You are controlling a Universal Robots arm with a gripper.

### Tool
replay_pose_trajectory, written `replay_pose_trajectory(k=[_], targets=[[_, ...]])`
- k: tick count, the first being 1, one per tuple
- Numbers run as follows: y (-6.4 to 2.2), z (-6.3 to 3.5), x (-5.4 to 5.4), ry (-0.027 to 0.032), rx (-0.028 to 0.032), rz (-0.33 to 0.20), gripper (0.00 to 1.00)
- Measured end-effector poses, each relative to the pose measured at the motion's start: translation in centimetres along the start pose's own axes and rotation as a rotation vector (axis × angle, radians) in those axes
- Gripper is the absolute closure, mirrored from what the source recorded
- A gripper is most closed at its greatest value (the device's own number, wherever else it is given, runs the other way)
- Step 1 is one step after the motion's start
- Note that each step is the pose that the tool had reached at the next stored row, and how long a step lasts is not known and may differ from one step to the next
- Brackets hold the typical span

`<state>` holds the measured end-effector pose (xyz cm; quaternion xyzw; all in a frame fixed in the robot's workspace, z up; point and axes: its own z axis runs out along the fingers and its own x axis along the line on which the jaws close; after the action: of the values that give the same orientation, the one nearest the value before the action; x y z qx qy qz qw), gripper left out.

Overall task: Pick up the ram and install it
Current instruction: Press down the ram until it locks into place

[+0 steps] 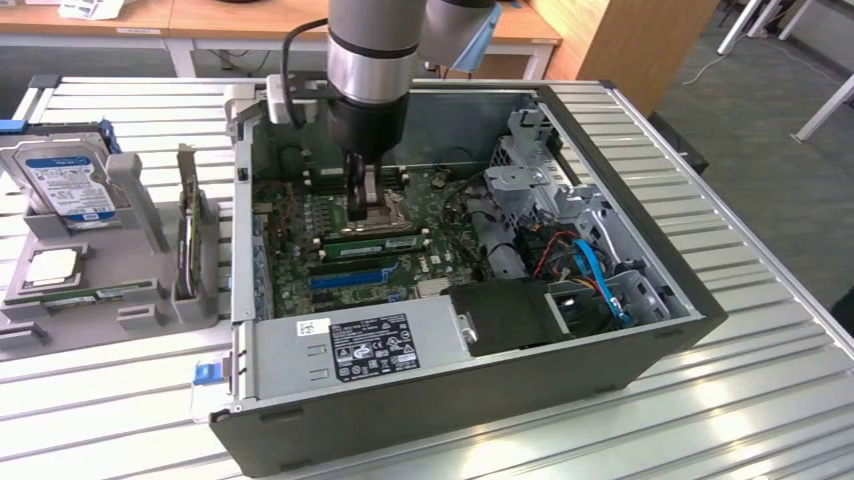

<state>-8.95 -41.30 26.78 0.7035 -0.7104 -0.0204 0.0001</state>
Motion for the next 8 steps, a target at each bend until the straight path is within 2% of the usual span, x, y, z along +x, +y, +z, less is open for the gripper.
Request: replay_pose_trajectory(k=[8], targets=[[0.04, -1.39, 0.0, 0.0, 0.0, 0.0, 0.9]])
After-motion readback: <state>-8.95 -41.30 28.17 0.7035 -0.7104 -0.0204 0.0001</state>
